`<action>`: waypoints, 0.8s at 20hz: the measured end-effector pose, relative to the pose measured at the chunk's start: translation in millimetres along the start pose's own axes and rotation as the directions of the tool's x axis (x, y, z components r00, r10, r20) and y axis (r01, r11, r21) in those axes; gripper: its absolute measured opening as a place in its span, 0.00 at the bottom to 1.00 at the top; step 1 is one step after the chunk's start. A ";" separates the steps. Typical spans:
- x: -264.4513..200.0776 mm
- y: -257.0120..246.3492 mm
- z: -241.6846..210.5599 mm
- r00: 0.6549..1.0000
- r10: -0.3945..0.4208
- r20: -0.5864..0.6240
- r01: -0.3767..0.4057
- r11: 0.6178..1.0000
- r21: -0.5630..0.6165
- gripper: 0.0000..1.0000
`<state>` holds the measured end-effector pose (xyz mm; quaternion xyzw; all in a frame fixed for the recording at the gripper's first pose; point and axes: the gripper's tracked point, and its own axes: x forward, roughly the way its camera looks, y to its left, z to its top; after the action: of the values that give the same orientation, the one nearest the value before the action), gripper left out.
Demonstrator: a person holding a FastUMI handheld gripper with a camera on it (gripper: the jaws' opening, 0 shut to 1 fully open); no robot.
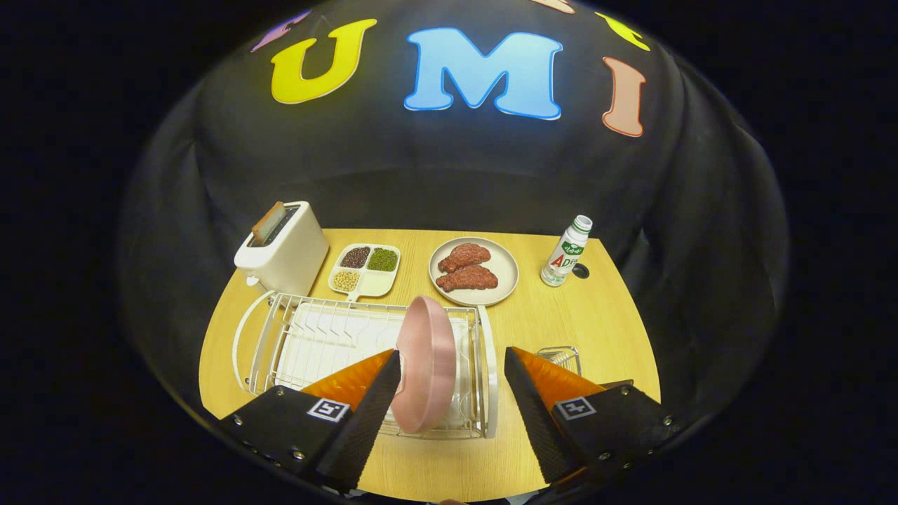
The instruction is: Take the plate from the dish rack, then take the spoon from the basket and place it into the plate.
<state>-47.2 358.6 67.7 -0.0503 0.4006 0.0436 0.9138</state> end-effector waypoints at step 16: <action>43.6 -6.5 -20.4 0.931 -0.352 -0.097 0.350 0.936 -0.039 0.08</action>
<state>-31.9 351.2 22.1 -0.1328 0.4309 -0.1187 0.8846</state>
